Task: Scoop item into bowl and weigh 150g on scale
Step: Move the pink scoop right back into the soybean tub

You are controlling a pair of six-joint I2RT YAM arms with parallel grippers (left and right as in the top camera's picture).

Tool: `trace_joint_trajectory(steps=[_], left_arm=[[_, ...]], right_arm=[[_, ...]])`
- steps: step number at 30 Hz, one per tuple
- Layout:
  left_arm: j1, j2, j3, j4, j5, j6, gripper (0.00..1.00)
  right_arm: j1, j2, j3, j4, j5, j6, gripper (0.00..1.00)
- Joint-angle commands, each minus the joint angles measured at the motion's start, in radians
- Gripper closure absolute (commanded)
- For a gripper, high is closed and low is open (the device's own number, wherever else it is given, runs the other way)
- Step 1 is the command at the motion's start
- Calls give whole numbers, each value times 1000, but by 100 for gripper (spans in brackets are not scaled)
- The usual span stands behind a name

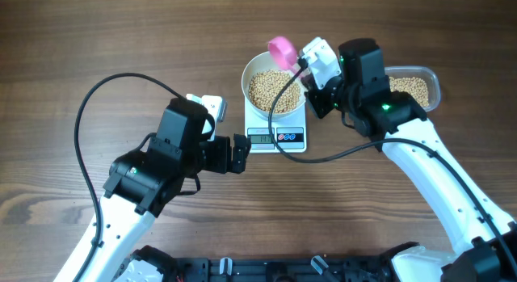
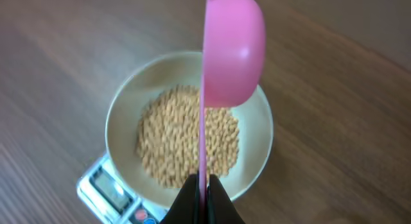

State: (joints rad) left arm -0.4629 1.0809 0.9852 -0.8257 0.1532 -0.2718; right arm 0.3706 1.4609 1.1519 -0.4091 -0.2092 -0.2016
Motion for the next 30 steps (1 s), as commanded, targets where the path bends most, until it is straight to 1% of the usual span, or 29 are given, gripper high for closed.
trace_joint_trajectory(steps=[1,3,5,8,10,12,14,16,18,20,24,30], left_arm=[[-2,2,-7,2,-13,-5,0],[-2,2,-7,2,-13,-5,0],[-2,2,-7,2,-13,-5,0],[-2,2,-7,2,-13,-5,0],[-2,2,-7,2,-13,-5,0],[-2,2,-7,2,-13,-5,0],[-2,2,-7,2,-13,-5,0],[-2,2,-7,2,-13,-5,0],[-2,2,-7,2,-13,-5,0],[-2,2,-7,2,-13,-5,0],[-2,2,-7,2,-13,-5,0],[-2,2,-7,2,-13,-5,0]], right_arm=[[-41,-89,9,113,-42,212,96],[-104,-143,9,140,-59,212,96],[-180,-177,9,99,-77,233,96],[-345,-188,9,-41,-198,266,96],[-500,-187,9,-160,-219,264,96],[-594,-183,9,-212,-218,212,96],[-685,-162,7,-304,-201,52,96],[-710,-132,5,-360,-117,-32,96],[-711,-97,5,-362,-38,-88,96],[-711,-40,5,-366,-10,-137,96],[-710,85,5,-382,-7,-138,96],[-710,114,4,-377,76,-139,96]])
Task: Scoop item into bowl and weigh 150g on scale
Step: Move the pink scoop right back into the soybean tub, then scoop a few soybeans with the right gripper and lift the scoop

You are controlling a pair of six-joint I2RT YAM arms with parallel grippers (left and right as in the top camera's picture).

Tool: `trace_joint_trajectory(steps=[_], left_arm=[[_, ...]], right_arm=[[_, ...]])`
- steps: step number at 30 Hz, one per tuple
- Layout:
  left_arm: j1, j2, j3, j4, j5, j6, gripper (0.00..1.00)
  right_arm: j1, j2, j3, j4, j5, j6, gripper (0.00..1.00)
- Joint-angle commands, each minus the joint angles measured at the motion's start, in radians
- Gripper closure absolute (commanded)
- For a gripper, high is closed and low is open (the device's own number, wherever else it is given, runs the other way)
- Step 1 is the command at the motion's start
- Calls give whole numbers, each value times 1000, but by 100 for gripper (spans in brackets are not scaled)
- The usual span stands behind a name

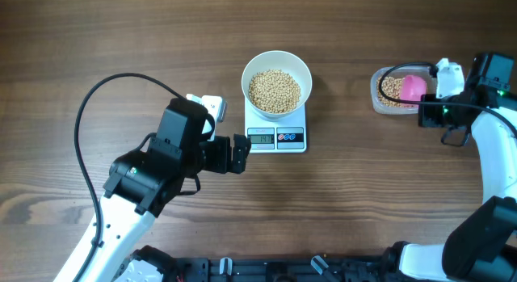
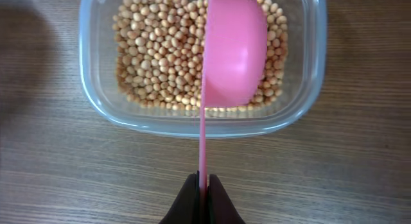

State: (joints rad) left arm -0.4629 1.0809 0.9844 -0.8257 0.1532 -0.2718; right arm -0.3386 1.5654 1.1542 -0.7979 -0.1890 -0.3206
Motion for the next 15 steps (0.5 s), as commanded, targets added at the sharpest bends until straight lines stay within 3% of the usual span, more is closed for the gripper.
trace_joint_trajectory(steps=[1,15], left_arm=[[-2,2,-6,2,-13,-5,0],[-2,2,-6,2,-13,-5,0]], right_arm=[[-1,10,2,14,60,-20,96],[48,33,-31,26,-45,-15,96]])
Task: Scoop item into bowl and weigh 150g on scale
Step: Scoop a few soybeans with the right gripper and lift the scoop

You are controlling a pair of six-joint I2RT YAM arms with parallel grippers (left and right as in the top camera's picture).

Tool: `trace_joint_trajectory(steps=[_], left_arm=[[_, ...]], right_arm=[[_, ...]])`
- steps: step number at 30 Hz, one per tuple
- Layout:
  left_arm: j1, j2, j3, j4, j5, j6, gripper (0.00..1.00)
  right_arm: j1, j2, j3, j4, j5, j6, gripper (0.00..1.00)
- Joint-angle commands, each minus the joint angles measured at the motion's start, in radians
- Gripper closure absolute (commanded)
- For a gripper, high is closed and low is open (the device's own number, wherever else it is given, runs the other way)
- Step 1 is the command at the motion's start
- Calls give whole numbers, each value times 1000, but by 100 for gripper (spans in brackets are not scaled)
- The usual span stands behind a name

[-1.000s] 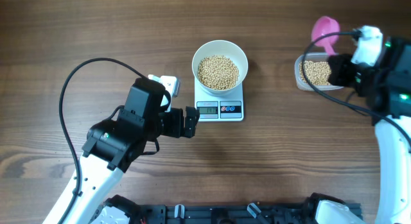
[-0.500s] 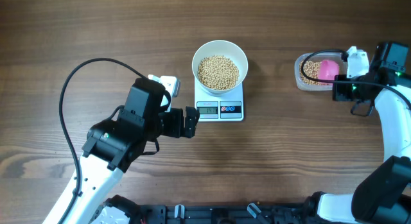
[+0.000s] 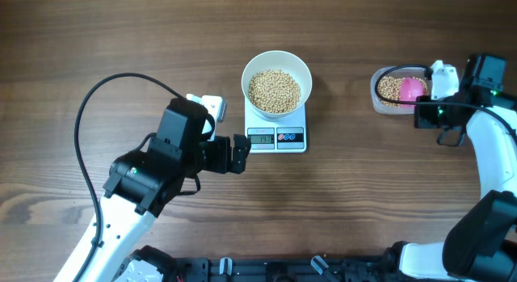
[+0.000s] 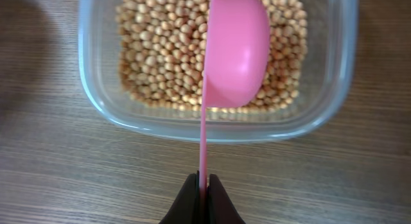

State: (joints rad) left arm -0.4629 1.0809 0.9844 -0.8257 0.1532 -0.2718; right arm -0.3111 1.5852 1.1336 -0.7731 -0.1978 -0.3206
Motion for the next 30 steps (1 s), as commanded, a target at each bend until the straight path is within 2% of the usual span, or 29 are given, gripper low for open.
trace_joint_trajectory(steps=[1,3,15,18,22,28,30], left_arm=[[-2,2,-6,2,-13,-5,0],[-2,2,-6,2,-13,-5,0],[-2,2,-6,2,-13,-5,0],[-2,2,-6,2,-13,-5,0],[-2,2,-6,2,-13,-5,0],[-2,2,-6,2,-13,-5,0],[-2,2,-6,2,-13,-5,0]], right_arm=[[25,13,-10,0,-44,-13,96],[25,13,-10,2,-65,37,96],[20,12,-8,-5,-119,116,96],[-9,11,-8,-6,-219,141,96],[-123,11,-8,-29,-373,168,96],[-164,10,-8,-52,-433,227,96],[-166,8,-7,-52,-432,312,96]])
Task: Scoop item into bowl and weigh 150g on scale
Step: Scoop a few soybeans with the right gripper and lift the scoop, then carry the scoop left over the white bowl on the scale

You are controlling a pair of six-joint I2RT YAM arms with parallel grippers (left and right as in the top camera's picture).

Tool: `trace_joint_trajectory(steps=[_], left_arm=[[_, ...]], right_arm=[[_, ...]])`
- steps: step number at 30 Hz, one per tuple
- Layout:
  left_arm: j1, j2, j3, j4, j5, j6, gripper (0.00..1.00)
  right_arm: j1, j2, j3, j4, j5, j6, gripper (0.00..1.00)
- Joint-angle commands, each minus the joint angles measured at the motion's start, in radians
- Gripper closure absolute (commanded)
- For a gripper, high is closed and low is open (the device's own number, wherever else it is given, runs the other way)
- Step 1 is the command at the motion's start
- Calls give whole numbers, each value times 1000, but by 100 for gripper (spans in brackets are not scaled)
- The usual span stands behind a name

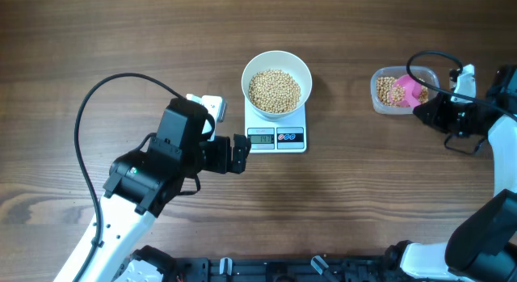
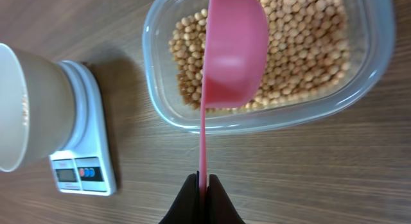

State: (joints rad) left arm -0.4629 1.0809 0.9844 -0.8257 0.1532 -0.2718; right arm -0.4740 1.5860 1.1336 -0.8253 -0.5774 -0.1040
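A white bowl heaped with soybeans stands on a small white scale at mid-table. At the far right a clear plastic tub holds more soybeans. My right gripper is shut on the thin handle of a pink scoop, whose cup hangs over the tub, its back toward the camera. In the right wrist view the scale and bowl show at the left. My left gripper hovers just left of the scale, holding nothing; its jaw gap is unclear.
The wooden table carries nothing else. A black cable loops from the left arm over the table's left half. The right arm's cable arcs above the tub.
The right gripper has turned, so the tub now sits skewed in its view and the scale and bowl appear at left. The scoop still hangs over the tub. The left arm is unchanged.
The right gripper first held the pink scoop over the bowl on the scale. Then it was over the bean tub at the far right, and stayed there a moment later. Now it has rotated above the tub. The left arm stayed beside the scale throughout.
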Motion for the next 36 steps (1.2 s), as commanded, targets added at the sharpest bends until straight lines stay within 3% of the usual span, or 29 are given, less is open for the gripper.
trace_joint_trajectory(steps=[1,4,11,18,24,27,30,33,36], left_arm=[[-2,2,-6,2,-13,-5,0],[-2,2,-6,2,-13,-5,0],[-2,2,-6,2,-13,-5,0],[-2,2,-6,2,-13,-5,0],[-2,2,-6,2,-13,-5,0],[-2,2,-6,2,-13,-5,0],[-2,2,-6,2,-13,-5,0],[-2,2,-6,2,-13,-5,0],[-2,2,-6,2,-13,-5,0]], right_arm=[[-8,5,-7,1,-53,129,96],[-33,-6,-7,1,-58,198,96],[-155,-9,-7,-7,-348,212,96],[-167,-16,-7,25,-686,183,96],[-142,-74,-7,24,-722,185,96],[-53,-140,-7,69,-721,188,96],[97,-187,-7,169,-582,319,96],[246,-191,-7,225,-548,352,96],[393,-191,-7,269,-385,419,96]])
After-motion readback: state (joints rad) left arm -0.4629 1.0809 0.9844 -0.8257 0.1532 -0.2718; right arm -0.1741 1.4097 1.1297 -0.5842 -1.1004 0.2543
